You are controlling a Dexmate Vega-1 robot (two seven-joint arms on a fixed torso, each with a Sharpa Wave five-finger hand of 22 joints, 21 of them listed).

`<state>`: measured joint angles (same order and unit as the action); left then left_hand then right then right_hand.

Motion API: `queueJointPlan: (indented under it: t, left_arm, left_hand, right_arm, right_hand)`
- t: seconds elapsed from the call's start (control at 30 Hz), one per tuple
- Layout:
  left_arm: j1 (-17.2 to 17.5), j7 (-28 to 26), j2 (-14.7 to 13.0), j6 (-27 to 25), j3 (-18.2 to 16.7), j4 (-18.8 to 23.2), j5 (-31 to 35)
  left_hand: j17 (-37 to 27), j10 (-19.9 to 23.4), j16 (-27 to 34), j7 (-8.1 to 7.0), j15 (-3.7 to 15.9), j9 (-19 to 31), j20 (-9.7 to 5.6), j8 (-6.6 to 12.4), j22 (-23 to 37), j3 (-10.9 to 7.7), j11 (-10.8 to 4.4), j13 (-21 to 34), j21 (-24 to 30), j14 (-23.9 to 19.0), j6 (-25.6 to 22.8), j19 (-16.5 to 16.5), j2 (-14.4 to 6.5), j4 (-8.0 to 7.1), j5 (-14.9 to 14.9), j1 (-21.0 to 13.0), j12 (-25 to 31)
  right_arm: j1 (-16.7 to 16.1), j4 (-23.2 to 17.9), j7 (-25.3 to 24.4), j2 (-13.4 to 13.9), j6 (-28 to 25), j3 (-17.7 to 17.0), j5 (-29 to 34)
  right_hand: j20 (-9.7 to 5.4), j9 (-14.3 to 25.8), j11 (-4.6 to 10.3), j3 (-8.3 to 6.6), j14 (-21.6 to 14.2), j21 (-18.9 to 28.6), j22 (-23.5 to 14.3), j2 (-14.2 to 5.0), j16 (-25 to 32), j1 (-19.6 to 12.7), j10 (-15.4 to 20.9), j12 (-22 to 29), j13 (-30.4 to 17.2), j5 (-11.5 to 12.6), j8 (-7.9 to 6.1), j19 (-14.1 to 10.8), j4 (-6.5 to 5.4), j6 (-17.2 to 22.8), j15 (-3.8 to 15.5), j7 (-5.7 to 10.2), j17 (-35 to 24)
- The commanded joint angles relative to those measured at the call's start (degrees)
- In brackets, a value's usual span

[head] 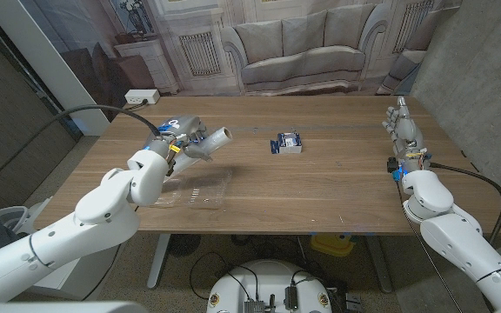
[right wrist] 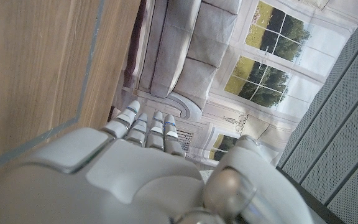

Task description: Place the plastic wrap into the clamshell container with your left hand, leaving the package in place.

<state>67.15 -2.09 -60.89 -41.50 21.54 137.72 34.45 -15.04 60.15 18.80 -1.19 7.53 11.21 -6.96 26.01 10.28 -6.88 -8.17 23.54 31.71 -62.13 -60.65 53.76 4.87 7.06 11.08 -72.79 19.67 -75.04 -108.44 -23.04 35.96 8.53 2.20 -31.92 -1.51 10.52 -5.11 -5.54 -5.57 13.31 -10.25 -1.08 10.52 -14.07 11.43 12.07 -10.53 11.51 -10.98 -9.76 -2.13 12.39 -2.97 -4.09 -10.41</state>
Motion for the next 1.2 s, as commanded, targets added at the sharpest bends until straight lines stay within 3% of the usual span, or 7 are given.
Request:
queueJointPlan:
  t: [0.03,0.5,0.83,1.2]
  left_arm:
    - [-2.1,2.2,-2.2,0.2,2.9,-0.2,-0.2]
    - [-3.7,5.1,-6.4,2.3,2.0,-0.3,1.0]
    - [-1.2,5.2,-8.1,1.8,-0.4,1.0,-0.7]
    - [-0.2,6.6,-9.7,1.1,-0.8,1.8,-2.3]
  left_hand:
    - [-0.3,0.7,-0.3,-1.01,5.84,0.0,0.13,0.28,0.1,-0.38,-0.22,0.3,0.0,-3.0,-2.9,-0.5,-11.0,-0.73,-0.3,-10.4,-0.2]
    - [-1.1,0.4,-0.7,-1.31,5.88,0.0,0.25,0.29,0.1,-0.66,-0.70,1.2,-0.3,-2.0,-2.9,-1.9,-11.3,-0.67,-0.2,-10.7,-0.7]
    - [-1.5,0.4,-0.8,-1.34,5.88,0.0,0.33,0.27,0.1,-0.74,-0.71,1.6,-0.4,-1.9,-2.9,-2.4,-11.4,-0.68,-0.2,-10.7,-0.9]
    - [-2.0,0.6,-0.8,-1.36,5.89,0.0,0.38,0.30,0.2,-0.79,-0.81,1.9,-0.3,-1.8,-2.9,-2.6,-11.4,-0.73,-0.2,-10.7,-1.2]
  right_arm:
    - [-0.5,-0.2,-0.4,0.1,-0.8,-0.4,-0.4]
    - [-1.7,-2.1,-2.8,0.0,-2.7,-0.8,0.0]
    - [-2.3,-3.4,-4.2,-0.4,-3.6,-0.9,0.8]
    - [-2.5,-3.8,-4.4,-0.7,-4.0,-0.6,1.0]
  right_hand:
    - [-0.03,0.3,-0.11,0.05,-0.3,-0.1,-0.2,-0.44,0.2,-0.1,0.1,0.1,-0.2,0.3,-0.24,-0.6,0.14,0.2,-0.17,-0.08,-0.1]
    - [0.03,0.3,-0.15,0.12,-0.2,-0.3,-0.2,-0.51,0.2,-0.1,0.1,0.1,-0.2,0.3,-0.22,-0.6,0.17,0.2,-0.19,-0.20,-0.1]
    - [0.07,0.3,-0.14,0.16,-0.2,-0.4,-0.3,-0.59,0.1,-0.1,0.1,0.1,-0.2,0.3,-0.22,-0.7,0.20,0.2,-0.23,-0.21,-0.1]
    - [0.10,0.3,-0.16,0.22,-0.2,-0.5,-0.3,-0.63,0.2,0.0,0.0,0.1,-0.2,0.3,-0.23,-0.7,0.22,0.2,-0.29,-0.23,-0.1]
